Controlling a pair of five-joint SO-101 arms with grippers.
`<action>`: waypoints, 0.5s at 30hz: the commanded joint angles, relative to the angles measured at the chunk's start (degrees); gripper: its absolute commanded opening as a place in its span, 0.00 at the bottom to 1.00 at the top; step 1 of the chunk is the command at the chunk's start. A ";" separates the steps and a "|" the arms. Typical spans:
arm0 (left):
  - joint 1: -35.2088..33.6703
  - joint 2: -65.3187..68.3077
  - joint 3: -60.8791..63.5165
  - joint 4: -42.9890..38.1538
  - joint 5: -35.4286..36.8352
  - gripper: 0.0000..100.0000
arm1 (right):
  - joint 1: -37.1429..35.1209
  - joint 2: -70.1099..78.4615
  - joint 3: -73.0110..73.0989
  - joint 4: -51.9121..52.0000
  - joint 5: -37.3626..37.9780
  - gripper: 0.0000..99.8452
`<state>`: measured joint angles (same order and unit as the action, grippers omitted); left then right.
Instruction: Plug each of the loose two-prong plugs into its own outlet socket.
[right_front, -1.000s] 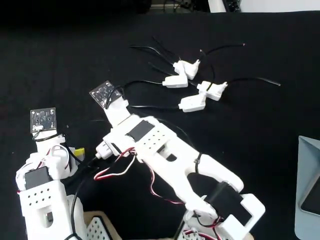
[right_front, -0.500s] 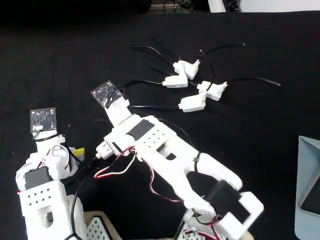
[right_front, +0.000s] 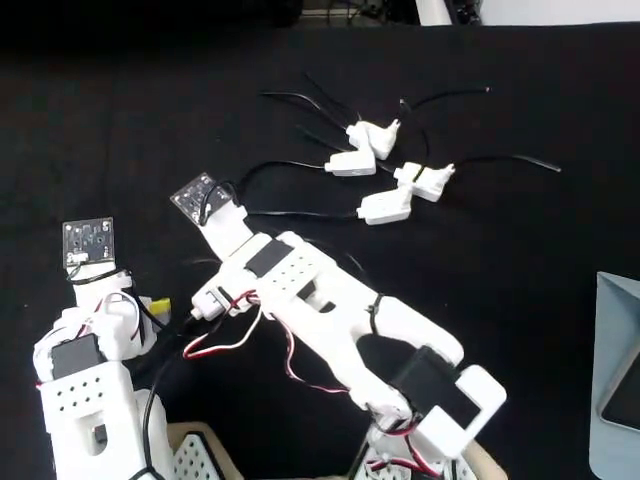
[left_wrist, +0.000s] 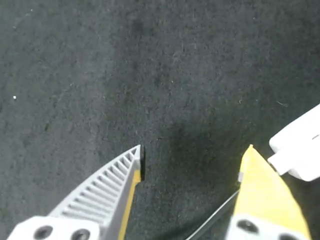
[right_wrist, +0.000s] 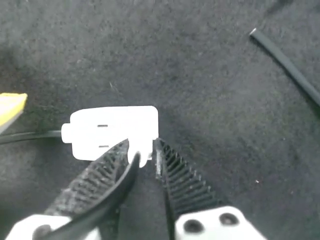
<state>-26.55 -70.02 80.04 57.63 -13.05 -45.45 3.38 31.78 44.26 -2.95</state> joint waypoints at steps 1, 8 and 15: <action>-0.31 -0.62 -0.40 -1.05 0.18 0.31 | -1.58 2.15 -0.75 0.18 1.58 0.01; -0.66 -0.62 -0.31 -1.14 0.18 0.31 | 4.13 -3.03 -0.75 0.44 1.67 0.01; -0.40 -0.62 -0.31 -1.14 0.18 0.31 | 14.77 -10.07 -1.45 -0.09 1.67 0.01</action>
<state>-26.55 -70.02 80.04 57.63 -13.05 -35.52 -2.59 32.66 44.53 -1.63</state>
